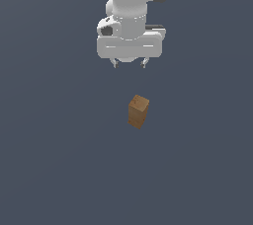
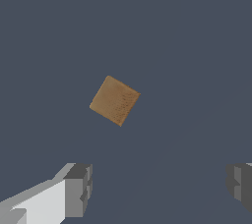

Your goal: Pick up the object and move it to a goal position.

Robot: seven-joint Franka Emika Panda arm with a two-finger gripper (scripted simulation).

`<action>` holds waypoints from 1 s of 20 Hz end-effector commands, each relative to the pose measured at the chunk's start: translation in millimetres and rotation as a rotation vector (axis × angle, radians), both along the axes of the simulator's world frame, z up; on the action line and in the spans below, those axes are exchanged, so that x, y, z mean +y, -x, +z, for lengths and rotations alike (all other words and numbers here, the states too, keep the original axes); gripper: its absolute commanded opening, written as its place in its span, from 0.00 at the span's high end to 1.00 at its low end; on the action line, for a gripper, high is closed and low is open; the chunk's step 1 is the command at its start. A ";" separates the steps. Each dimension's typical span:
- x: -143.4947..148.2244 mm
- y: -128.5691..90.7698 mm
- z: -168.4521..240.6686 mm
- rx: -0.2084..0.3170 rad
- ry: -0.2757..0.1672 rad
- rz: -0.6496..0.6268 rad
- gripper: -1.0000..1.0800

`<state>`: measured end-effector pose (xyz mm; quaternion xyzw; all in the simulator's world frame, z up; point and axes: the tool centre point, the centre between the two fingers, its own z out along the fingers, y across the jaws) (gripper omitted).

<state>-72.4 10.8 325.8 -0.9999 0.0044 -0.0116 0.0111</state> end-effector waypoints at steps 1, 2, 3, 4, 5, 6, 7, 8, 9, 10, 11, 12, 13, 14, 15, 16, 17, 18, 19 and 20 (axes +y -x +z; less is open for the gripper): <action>0.0 0.0 0.0 0.000 0.000 0.000 0.04; -0.3 0.0 -0.2 0.001 0.000 0.000 0.04; -1.1 0.1 -0.6 0.002 -0.001 0.000 0.04; -2.6 0.2 -1.5 0.004 -0.002 0.000 0.04; -4.5 0.3 -2.6 0.008 -0.003 -0.001 0.04; -6.8 0.6 -3.9 0.012 -0.004 -0.001 0.04; -9.5 0.9 -5.2 0.016 -0.006 0.000 0.04; -11.8 1.2 -6.3 0.020 -0.008 0.000 0.04; -13.5 1.5 -6.9 0.023 -0.009 0.001 0.04; -14.5 1.8 -7.2 0.024 -0.010 0.003 0.04; -15.0 1.9 -7.2 0.025 -0.010 0.004 0.04; -15.2 2.1 -7.1 0.025 -0.010 0.004 0.04; -15.1 2.0 -7.2 0.025 -0.010 0.004 0.04; -14.7 1.9 -7.0 0.024 -0.010 0.004 0.04; -14.3 1.7 -7.2 0.024 -0.010 0.002 0.04; -13.8 1.3 -7.9 0.024 -0.009 -0.002 0.04; -13.4 0.7 -8.8 0.024 -0.009 -0.006 0.04; -12.9 0.0 -10.1 0.024 -0.009 -0.012 0.04; -12.4 -0.8 -11.6 0.025 -0.008 -0.019 0.04; -11.6 -1.7 -13.4 0.025 -0.008 -0.027 0.04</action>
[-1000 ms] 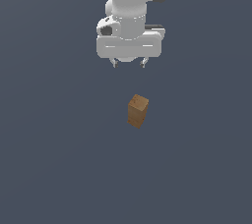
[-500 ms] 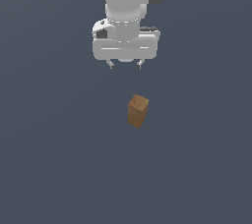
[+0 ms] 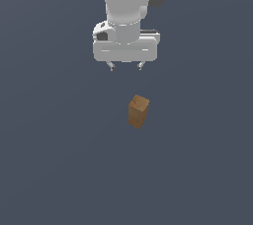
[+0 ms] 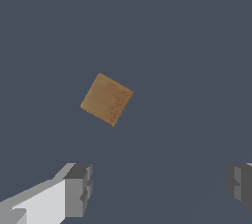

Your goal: Pick up the object and move it to a goal position.

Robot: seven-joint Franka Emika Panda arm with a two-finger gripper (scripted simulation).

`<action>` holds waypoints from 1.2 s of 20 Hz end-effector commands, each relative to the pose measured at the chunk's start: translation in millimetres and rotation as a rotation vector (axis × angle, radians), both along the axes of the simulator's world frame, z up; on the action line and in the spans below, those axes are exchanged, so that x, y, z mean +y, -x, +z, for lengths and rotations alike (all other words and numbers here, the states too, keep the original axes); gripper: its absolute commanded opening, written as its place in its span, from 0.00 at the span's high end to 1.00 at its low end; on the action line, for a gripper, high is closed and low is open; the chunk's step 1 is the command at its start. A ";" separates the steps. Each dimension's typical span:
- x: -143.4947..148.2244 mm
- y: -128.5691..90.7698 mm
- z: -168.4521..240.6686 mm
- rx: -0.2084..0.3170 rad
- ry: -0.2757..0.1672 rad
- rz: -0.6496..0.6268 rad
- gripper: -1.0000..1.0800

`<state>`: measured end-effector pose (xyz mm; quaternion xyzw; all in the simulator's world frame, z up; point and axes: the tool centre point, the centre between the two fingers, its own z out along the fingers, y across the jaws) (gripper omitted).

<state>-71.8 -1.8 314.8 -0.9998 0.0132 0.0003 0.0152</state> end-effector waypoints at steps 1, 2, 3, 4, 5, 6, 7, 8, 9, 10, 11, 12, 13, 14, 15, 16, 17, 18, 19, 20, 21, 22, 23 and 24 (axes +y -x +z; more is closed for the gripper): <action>1.8 -2.1 -4.3 0.001 0.001 -0.019 0.04; 2.8 -3.3 -6.4 0.002 0.002 -0.028 0.04; 3.9 -4.6 -8.7 0.002 0.003 -0.039 0.04; 5.0 -5.9 -11.3 0.002 0.004 -0.051 0.04; 6.3 -7.4 -14.1 0.003 0.005 -0.064 0.04; 7.7 -8.9 -17.2 0.003 0.006 -0.078 0.04; 9.2 -10.6 -20.5 0.003 0.007 -0.093 0.04; 10.8 -12.3 -24.1 0.004 0.008 -0.109 0.04; 12.6 -14.1 -27.9 0.004 0.009 -0.126 0.04; 14.5 -16.0 -32.0 0.005 0.010 -0.145 0.04; 16.5 -18.0 -36.3 0.005 0.011 -0.164 0.04; 18.6 -20.0 -40.9 0.005 0.013 -0.184 0.04; 20.8 -22.0 -45.7 0.006 0.014 -0.205 0.04; 23.1 -24.0 -50.6 0.006 0.015 -0.226 0.04; 25.3 -25.9 -55.4 0.006 0.016 -0.247 0.04; 27.6 -27.7 -60.3 0.007 0.018 -0.268 0.04; 29.9 -29.5 -65.2 0.007 0.019 -0.289 0.04; 32.2 -31.2 -70.1 0.007 0.020 -0.310 0.04; 34.5 -32.9 -75.0 0.007 0.021 -0.331 0.04; 36.8 -34.4 -79.7 0.007 0.022 -0.350 0.04; 38.9 -35.8 -84.2 0.007 0.023 -0.369 0.04; 40.9 -37.1 -88.5 0.008 0.024 -0.387 0.04; 42.8 -38.2 -92.5 0.008 0.025 -0.403 0.04; 44.6 -39.3 -96.3 0.008 0.025 -0.419 0.04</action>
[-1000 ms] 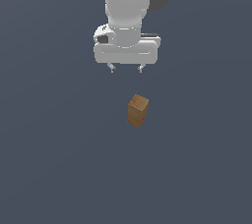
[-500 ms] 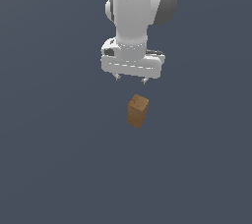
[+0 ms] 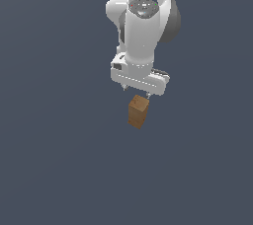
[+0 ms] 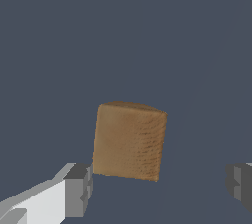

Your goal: Pick up the object and move it to a goal position.

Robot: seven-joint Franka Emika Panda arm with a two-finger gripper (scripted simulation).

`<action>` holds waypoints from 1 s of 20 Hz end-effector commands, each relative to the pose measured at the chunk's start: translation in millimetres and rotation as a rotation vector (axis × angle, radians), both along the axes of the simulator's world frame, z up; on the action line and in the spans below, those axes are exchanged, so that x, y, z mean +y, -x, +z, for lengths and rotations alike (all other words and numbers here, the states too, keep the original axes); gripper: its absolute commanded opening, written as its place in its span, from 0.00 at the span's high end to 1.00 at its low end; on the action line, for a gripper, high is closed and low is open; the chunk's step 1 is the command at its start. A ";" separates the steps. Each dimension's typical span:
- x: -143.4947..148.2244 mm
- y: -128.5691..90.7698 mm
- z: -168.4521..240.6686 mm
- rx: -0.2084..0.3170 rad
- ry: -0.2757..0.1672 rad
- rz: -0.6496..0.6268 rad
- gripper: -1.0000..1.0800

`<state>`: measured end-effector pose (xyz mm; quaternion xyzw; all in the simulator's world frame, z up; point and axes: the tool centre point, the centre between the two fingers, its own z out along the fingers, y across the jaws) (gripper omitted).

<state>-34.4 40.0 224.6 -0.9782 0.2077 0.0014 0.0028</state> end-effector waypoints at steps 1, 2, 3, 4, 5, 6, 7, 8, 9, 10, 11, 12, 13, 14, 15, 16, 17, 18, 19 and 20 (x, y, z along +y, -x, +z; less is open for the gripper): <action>4.5 -2.9 -9.6 -0.001 0.002 -0.041 0.04; 6.1 -3.7 -12.8 -0.001 0.003 -0.055 0.04; 7.5 -4.5 -15.8 -0.001 0.003 -0.067 0.04; 8.8 -5.2 -18.6 -0.001 0.004 -0.078 0.04; 10.0 -5.8 -21.1 -0.001 0.004 -0.088 0.04; 11.1 -6.3 -23.3 -0.001 0.005 -0.097 0.04; 12.0 -6.7 -25.3 -0.001 0.005 -0.105 0.04; 12.9 -7.1 -27.0 -0.001 0.005 -0.112 0.04; 13.6 -7.4 -28.5 -0.001 0.006 -0.118 0.04; 14.1 -7.7 -29.7 -0.001 0.006 -0.123 0.04; 14.6 -7.9 -30.6 -0.001 0.006 -0.127 0.04; 14.9 -8.0 -31.3 -0.001 0.006 -0.129 0.04; 15.1 -8.1 -31.7 -0.001 0.006 -0.131 0.04; 15.1 -8.1 -31.8 -0.001 0.006 -0.132 0.04; 14.9 -7.8 -31.3 0.000 0.006 -0.128 0.04; 14.9 -7.8 -31.6 0.000 0.006 -0.128 0.04; 15.0 -7.7 -32.6 0.000 0.006 -0.128 0.04; 15.0 -7.7 -34.3 0.000 0.006 -0.128 0.04; 15.1 -7.6 -36.6 0.000 0.006 -0.128 0.04; 14.9 -7.6 -39.5 -0.001 0.006 -0.128 0.04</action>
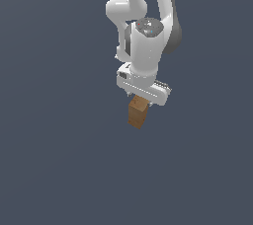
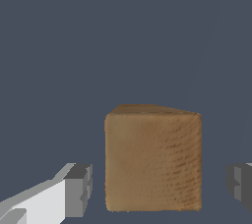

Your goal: Pick up the object and move it to a goal position.

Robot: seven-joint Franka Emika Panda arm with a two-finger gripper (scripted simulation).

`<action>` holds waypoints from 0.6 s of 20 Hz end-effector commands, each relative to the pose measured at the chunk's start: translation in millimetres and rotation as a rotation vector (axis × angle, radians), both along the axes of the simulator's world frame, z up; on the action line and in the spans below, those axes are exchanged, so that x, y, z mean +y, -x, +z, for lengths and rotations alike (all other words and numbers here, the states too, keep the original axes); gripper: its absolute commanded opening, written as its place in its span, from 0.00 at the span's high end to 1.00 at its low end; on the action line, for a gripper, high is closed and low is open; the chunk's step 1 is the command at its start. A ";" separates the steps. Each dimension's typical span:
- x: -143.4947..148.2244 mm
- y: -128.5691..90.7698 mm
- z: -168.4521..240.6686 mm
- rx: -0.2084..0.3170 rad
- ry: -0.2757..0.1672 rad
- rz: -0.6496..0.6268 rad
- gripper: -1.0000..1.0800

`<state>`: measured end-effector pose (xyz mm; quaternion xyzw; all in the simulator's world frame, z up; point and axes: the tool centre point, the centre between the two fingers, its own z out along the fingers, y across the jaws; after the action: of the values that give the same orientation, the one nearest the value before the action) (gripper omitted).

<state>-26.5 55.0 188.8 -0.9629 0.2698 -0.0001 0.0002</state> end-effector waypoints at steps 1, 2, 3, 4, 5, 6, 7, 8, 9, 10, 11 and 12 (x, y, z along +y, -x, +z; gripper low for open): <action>0.0 0.4 -7.4 0.001 0.000 0.000 0.04; -0.2 0.6 -11.6 0.001 0.000 -0.001 0.04; 0.0 0.7 -16.6 0.001 0.000 -0.001 0.04; -0.1 0.9 -22.2 0.001 0.000 -0.002 0.04; 0.1 1.1 -27.4 0.001 0.000 -0.002 0.04; -0.1 1.2 -31.9 0.001 0.000 -0.003 0.04; 0.1 1.2 -35.8 0.001 0.000 -0.003 0.04; -0.1 1.2 -39.0 0.000 0.000 -0.003 0.04; 0.0 1.0 -41.7 0.000 0.000 -0.003 0.04; 0.1 0.8 -43.8 0.000 0.000 -0.003 0.04; 0.2 0.4 -45.2 0.000 0.000 -0.003 0.04; 0.0 0.1 -45.9 0.000 0.000 -0.004 0.04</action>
<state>-27.4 55.1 145.0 -0.9625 0.2714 0.0007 -0.0003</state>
